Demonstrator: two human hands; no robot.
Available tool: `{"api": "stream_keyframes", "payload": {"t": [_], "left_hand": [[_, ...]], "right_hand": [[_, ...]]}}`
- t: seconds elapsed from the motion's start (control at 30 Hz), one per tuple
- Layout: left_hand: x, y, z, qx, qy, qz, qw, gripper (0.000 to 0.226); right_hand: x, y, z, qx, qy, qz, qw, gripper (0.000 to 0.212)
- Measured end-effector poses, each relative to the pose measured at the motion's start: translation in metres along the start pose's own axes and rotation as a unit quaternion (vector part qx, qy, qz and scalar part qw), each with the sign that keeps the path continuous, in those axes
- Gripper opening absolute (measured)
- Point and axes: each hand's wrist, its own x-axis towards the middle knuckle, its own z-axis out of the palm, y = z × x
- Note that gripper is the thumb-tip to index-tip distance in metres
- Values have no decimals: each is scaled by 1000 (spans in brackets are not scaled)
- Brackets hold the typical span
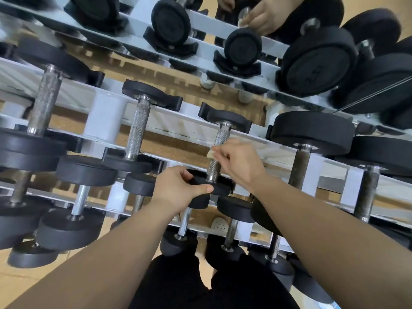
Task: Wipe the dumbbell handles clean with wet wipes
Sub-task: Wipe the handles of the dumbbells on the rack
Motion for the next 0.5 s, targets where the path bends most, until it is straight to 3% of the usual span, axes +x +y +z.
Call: {"api": "stream_keyframes", "payload": {"t": [0.13, 0.33, 0.5], "left_hand": [[3, 1, -1, 7, -6, -9, 1000, 58], [3, -1, 2, -6, -2, -5, 1000, 54], [3, -3, 2, -11, -1, -7, 1000, 55]], "right_hand": [[23, 3, -12, 17, 44, 77, 996, 21], [-26, -3, 4, 28, -23, 20, 999, 14], [-6, -1, 4, 38, 8, 56, 998, 17]]}}
